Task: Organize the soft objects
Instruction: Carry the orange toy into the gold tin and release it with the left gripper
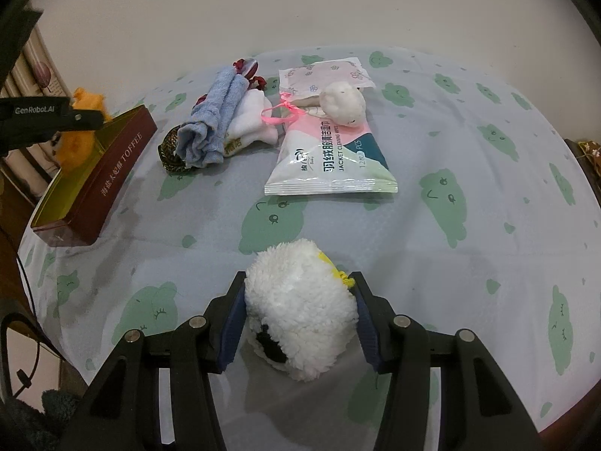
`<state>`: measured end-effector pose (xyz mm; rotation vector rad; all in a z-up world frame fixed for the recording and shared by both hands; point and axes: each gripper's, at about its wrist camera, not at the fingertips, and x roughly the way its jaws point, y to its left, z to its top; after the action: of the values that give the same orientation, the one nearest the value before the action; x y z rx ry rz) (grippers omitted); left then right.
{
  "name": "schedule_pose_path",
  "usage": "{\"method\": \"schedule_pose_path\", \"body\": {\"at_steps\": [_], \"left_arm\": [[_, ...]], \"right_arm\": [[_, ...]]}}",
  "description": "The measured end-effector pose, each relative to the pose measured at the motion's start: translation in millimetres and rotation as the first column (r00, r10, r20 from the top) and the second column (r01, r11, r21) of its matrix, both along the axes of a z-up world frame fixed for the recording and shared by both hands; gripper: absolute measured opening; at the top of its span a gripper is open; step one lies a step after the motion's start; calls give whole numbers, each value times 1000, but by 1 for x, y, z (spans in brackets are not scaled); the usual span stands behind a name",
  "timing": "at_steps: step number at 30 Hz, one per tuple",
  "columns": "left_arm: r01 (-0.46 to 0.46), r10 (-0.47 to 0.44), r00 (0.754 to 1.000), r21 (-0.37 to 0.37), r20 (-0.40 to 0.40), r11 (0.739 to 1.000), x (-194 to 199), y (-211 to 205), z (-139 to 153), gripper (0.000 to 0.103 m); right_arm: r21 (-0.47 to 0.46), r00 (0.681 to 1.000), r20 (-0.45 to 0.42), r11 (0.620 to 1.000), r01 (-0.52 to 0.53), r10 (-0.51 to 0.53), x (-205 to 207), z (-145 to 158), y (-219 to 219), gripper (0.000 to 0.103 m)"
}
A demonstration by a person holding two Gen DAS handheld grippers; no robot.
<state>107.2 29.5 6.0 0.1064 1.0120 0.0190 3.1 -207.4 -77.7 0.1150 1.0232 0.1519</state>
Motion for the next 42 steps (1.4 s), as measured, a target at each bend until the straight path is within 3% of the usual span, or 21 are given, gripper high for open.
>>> {"method": "schedule_pose_path", "body": {"at_steps": [9,14,24,37,42], "left_arm": [[-169,171,985,53,-34,984,24,93,-15,45],[-201,206,976,79,-68,976,27,117,-34,45],[-208,222,970,129,-100,970,29,133,-58,45],[-183,199,978,221,-54,958,29,122,-54,48],[-166,182,982,215,-54,962,26,116,-51,48]], "right_arm": [[-14,1000,-6,1000,-2,2,1,-1,2,49],[-22,1000,-6,1000,-2,2,1,-2,3,49],[-35,1000,-8,999,-4,4,1,-2,5,49],[-36,1000,-7,999,-4,4,1,-3,6,49],[-38,1000,-8,999,-5,4,1,-3,6,49]]}}
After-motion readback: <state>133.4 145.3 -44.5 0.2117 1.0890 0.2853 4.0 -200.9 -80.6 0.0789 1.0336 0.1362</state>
